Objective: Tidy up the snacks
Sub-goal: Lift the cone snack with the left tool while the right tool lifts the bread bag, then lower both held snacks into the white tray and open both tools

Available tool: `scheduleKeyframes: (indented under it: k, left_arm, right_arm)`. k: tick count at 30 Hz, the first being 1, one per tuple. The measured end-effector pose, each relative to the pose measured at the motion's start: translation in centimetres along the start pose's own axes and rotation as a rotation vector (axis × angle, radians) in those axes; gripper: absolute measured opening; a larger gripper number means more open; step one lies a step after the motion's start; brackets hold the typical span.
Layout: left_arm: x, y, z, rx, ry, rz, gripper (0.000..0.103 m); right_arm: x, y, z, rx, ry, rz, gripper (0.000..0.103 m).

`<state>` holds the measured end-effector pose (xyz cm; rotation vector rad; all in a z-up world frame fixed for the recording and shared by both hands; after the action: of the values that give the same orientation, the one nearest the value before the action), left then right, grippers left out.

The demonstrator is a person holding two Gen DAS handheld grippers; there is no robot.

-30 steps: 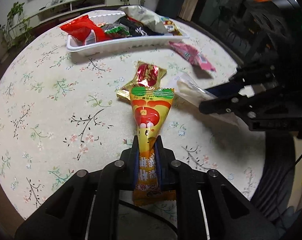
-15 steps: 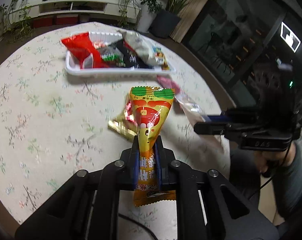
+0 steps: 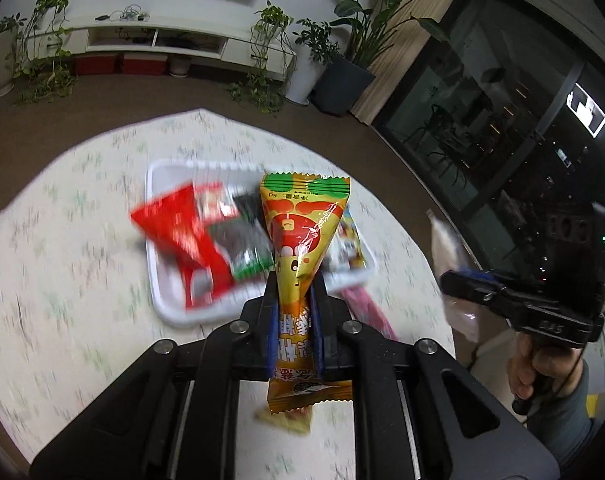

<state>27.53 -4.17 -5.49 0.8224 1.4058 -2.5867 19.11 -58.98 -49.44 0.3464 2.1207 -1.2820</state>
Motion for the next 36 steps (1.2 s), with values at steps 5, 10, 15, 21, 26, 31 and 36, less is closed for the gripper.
scheduleKeyframes:
  k: [5,10,15,21,26,31,36]
  left_arm:
    - [-4.1,1.9,-1.1,-0.034,-0.014,-0.011,0.012]
    - [-6.8,5.6,-2.2,-0.059,-0.027,-0.045,0.012]
    - [-7.5,8.8,-4.1,-0.077,-0.052,-0.075,0.012]
    - [-7.2,11.4,-5.6,-0.086,-0.062,-0.083,0.012]
    - [-7.4,13.0,-6.5,-0.097,-0.063,-0.089,0.013]
    - [-7.3,13.7,-7.1,-0.098,-0.071,-0.086,0.014]
    - [-7.2,14.2,-7.1,-0.108,-0.06,-0.088,0.014]
  right_arm:
    - [-5.0,1.3,-0.3,0.025,-0.015,0.033,0.021]
    - [-8.1,5.5,0.0,0.041,-0.016,-0.008,0.021]
    - [-8.6,10.1,1.4,0.086,-0.011,-0.075,0.021]
    - [-8.1,12.9,2.1,0.121,-0.024,-0.112,0.021]
    - [-8.0,14.8,2.4,0.144,-0.031,-0.14,0.022]
    - [-8.0,16.0,2.6,0.17,-0.042,-0.156,0.022]
    - [-7.9,16.7,3.0,0.179,-0.036,-0.159,0.023]
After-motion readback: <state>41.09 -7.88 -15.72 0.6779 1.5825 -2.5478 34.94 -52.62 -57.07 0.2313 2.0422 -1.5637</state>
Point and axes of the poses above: each gripper's, at about its wrist camera, not at the fingertips, and y roughly the way its jaws point, z to its right, x to its underside, the point moved 9 cm from there along y, roughly the way its jaws point, and after that the axes turned 10 degrees about -z, right-handed, at the moved point
